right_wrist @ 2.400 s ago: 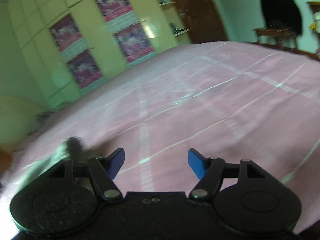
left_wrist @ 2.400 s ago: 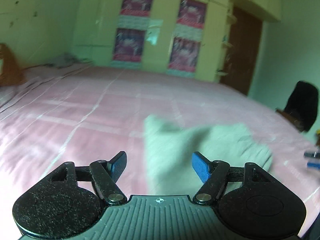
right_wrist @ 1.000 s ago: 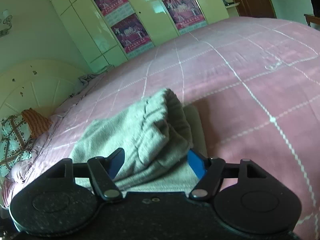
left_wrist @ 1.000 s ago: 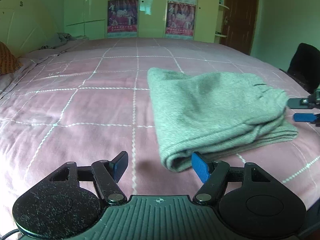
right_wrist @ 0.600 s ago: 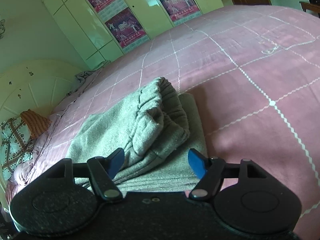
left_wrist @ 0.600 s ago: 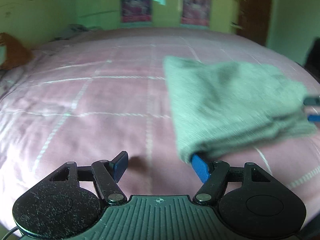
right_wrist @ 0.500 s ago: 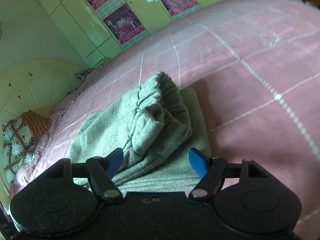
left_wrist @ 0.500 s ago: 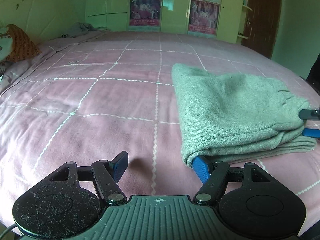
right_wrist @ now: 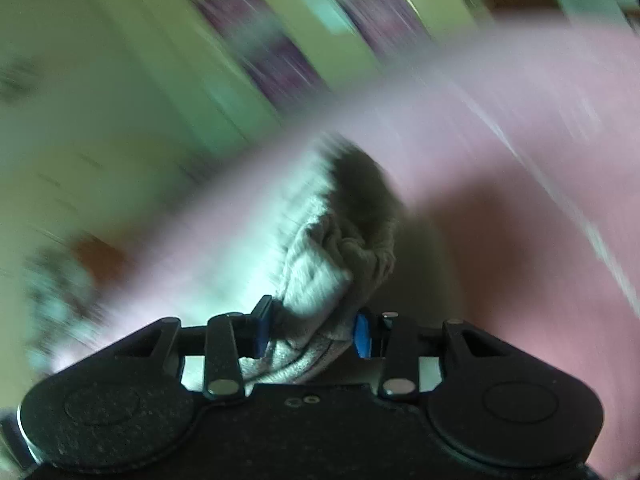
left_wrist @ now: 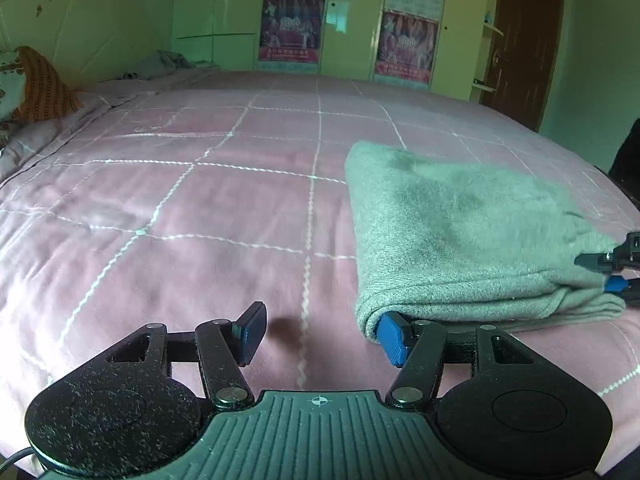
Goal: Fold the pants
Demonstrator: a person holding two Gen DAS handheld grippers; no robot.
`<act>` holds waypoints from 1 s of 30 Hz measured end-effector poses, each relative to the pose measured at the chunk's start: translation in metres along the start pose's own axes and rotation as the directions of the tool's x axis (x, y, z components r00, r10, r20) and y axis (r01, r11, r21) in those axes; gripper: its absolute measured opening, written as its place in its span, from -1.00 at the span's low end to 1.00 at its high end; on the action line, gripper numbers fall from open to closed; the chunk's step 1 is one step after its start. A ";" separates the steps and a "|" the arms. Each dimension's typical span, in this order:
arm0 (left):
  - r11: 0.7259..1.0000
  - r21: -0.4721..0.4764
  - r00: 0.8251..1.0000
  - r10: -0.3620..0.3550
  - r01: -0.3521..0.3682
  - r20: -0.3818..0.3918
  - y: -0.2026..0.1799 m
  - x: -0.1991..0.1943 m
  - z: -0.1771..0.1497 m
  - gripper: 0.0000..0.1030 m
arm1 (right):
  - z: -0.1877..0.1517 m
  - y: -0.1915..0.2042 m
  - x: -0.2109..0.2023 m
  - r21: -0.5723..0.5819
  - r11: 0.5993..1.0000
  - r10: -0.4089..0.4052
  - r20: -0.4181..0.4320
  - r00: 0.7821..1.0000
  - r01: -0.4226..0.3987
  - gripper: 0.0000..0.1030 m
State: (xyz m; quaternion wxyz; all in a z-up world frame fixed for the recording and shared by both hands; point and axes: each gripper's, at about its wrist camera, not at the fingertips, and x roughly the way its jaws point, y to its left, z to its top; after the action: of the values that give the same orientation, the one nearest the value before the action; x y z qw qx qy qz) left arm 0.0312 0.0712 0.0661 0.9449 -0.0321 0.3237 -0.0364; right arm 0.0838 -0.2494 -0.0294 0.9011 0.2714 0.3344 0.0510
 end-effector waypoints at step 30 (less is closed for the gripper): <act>1.000 -0.003 0.999 0.028 -0.028 0.035 0.002 0.005 0.002 0.22 | 0.013 0.045 -0.021 -0.184 0.983 0.016 0.075 0.997 -0.002 -0.20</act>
State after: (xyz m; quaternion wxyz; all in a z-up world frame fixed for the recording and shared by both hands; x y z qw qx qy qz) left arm 0.0366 0.0728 0.0647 0.9508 -0.0296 0.3077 -0.0222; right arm 0.0795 -0.2230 0.0141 0.9341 0.1904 0.2925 0.0754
